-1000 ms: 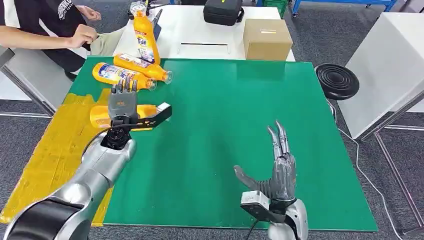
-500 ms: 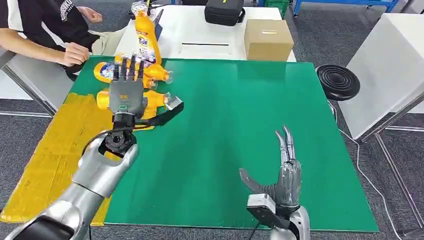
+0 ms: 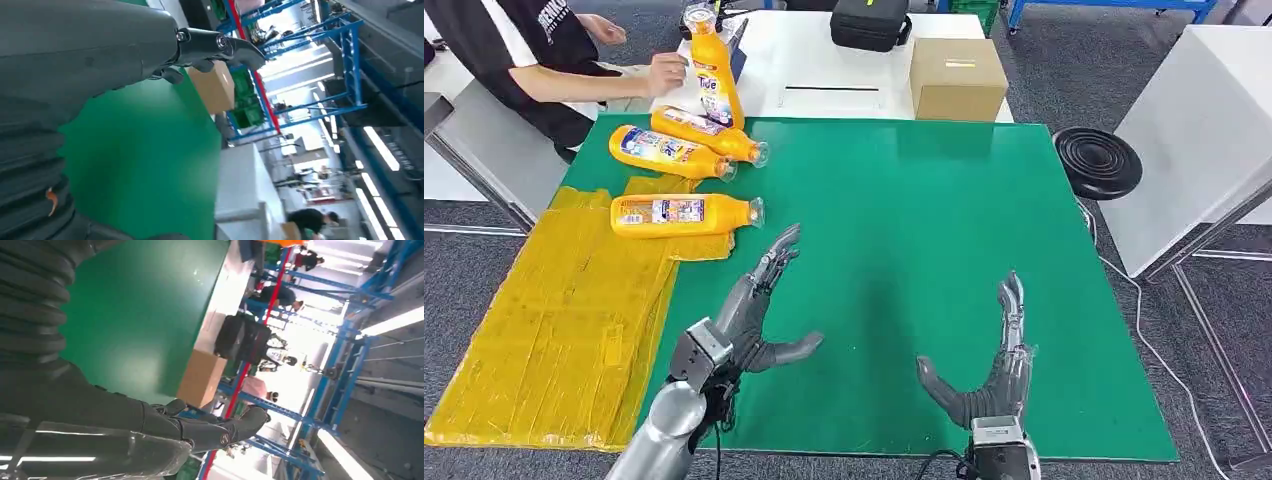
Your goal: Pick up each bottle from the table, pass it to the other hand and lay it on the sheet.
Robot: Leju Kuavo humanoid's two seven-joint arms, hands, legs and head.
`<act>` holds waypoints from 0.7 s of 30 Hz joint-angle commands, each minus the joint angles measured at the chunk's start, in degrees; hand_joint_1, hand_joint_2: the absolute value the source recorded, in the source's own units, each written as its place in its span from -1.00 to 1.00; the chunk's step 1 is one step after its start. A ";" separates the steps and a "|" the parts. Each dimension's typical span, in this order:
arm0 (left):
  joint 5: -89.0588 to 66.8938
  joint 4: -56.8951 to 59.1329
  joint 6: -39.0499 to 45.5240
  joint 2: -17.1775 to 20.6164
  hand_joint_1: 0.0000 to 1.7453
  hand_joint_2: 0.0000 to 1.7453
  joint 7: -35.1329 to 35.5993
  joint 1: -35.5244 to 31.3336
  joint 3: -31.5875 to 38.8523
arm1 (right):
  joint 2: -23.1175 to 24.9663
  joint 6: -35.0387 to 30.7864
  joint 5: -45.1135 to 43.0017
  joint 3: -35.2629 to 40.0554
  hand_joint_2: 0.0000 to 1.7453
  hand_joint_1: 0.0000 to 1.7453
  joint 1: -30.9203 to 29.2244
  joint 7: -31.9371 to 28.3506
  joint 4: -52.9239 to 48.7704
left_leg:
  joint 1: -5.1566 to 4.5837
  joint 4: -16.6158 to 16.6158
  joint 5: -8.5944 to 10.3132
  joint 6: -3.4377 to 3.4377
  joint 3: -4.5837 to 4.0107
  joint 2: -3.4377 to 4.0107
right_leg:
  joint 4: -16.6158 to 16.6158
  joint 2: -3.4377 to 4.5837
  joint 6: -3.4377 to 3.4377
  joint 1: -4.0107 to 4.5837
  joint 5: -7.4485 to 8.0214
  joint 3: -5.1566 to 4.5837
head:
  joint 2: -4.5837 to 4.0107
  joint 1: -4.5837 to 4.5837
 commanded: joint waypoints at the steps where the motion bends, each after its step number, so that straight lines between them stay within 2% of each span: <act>1: 1.61 -2.92 2.17 1.73 -1.00 1.00 -3.36 2.33 -0.27 | -2.97 -2.20 -2.11 4.25 1.00 -1.00 -5.26 -1.70 2.97 | 0.04 -0.10 -0.07 -0.34 0.34 0.22 | -0.11 0.20 -0.13 0.02 0.00 0.27 | 0.00 0.00; 9: 1.60 -2.90 2.19 1.69 -1.00 1.00 -3.34 2.31 -0.28 | -3.05 -2.21 -2.10 4.26 1.00 -1.00 -5.10 -1.70 2.98 | 0.08 -0.07 0.02 -0.22 0.26 0.05 | -0.09 0.05 -0.09 0.05 0.00 0.26 | 0.00 0.00; 12: 0.21 -2.45 3.39 1.26 -1.00 1.00 -3.00 1.33 -0.54 | -2.81 -3.39 -2.45 4.02 1.00 -1.00 -5.48 -2.27 1.03 | 0.08 -0.11 -0.02 -0.35 0.42 0.06 | -0.13 0.05 -0.13 0.04 -0.04 0.41 | 0.00 0.02; 18: 0.78 -1.05 4.19 0.60 -1.00 1.00 -0.22 -1.34 -0.75 | -3.65 -5.39 0.80 3.18 1.00 -1.00 -5.15 -0.24 -4.11 | 0.05 -0.01 0.06 -0.22 0.13 -0.09 | -0.01 -0.09 -0.08 0.03 -0.01 0.15 | 0.00 0.02; 21: 0.92 -0.44 4.87 0.87 -1.00 1.00 0.17 -1.71 -0.60 | -3.91 -5.26 0.96 2.89 1.00 -1.00 -4.98 0.36 -4.76 | 0.04 -0.09 0.03 -0.35 0.34 -0.12 | -0.08 -0.12 -0.13 0.02 -0.05 0.35 | 0.00 0.00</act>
